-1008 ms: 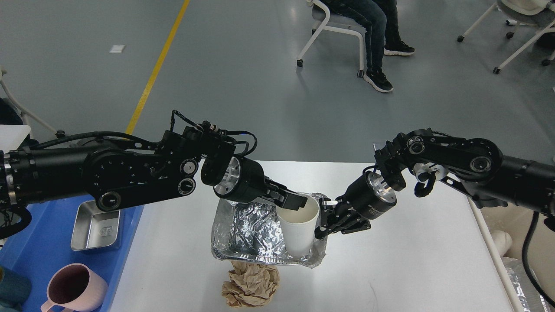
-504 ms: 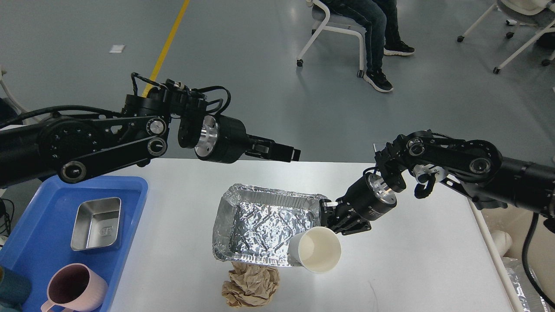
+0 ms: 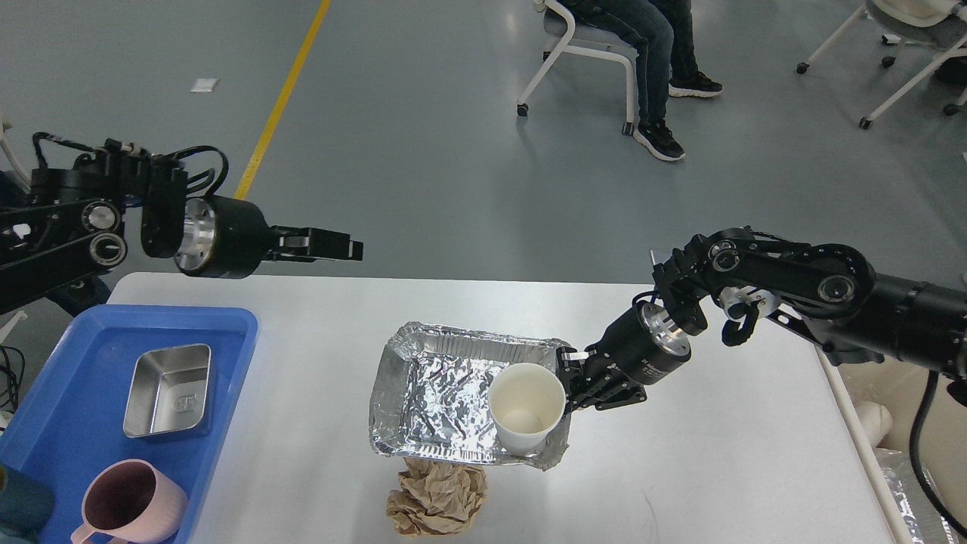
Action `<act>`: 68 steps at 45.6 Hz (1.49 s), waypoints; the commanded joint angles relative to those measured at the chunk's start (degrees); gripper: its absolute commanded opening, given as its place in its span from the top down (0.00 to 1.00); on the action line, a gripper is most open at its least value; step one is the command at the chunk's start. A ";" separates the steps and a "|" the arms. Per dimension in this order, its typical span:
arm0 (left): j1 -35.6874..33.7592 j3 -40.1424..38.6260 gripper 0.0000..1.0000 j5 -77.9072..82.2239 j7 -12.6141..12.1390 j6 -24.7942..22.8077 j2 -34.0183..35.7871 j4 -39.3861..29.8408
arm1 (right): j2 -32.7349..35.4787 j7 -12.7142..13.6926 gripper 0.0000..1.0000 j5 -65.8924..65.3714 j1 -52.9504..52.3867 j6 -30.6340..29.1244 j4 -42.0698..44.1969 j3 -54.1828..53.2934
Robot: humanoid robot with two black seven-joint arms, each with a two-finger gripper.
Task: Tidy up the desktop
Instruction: 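Raise the left gripper and move it down toward the crumpled paper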
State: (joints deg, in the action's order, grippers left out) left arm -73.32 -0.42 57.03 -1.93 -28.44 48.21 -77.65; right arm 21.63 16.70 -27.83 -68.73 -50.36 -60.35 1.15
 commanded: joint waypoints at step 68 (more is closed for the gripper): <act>38.08 -0.19 0.18 6.25 17.40 29.24 32.39 -14.81 | -0.36 0.00 1.00 -0.03 0.52 0.18 2.25 -0.18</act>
State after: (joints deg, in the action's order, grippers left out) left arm -35.30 -0.42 63.28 15.46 0.62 80.51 -92.48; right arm 21.48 16.78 -27.87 -68.09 -50.19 -58.06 0.98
